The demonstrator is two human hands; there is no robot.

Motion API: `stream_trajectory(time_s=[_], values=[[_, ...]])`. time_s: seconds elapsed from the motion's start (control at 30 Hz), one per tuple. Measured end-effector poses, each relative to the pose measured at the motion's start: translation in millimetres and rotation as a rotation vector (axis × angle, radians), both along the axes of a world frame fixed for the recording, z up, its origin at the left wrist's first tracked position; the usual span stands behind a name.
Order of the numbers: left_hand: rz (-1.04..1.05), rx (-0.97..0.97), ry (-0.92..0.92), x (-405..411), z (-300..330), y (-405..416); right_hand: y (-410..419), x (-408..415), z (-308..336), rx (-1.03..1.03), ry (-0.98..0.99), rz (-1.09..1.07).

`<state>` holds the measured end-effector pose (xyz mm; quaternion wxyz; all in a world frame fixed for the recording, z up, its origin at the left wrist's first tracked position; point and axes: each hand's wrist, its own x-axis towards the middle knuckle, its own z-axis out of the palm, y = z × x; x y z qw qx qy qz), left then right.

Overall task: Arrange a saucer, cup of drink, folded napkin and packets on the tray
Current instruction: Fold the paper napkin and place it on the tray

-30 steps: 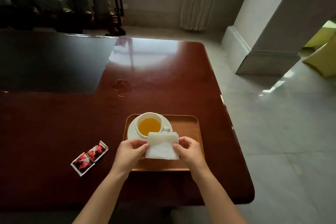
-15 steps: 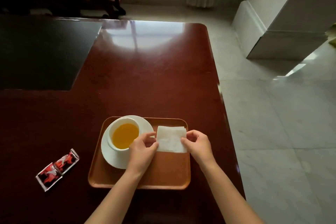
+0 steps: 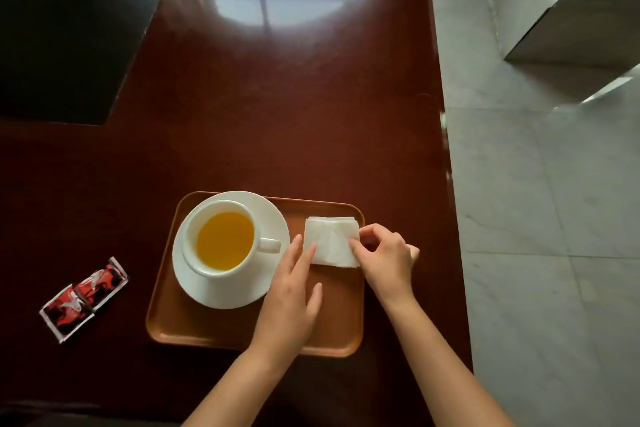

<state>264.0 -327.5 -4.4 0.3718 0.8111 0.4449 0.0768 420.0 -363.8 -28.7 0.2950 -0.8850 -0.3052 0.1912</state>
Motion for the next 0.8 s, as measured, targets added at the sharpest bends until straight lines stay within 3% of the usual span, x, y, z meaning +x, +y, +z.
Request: stream_trajectory(time_s=[0.2,0.4,0.53,0.8], values=[[-0.277,0.187,0.164,1,-11,-12,1,-4,-2,-0.028,-0.19,0.082],[-0.318,0.249,0.315,4,-22,-15,-12,-3,-4,-0.034,-0.452,0.295],[-0.364,0.26,0.398,3,-28,-13,-22,-2,-12,-0.094,-0.476,0.489],[-0.376,0.237,0.46,8,-23,-11,-15,-3,-6,-0.13,-0.477,0.51]])
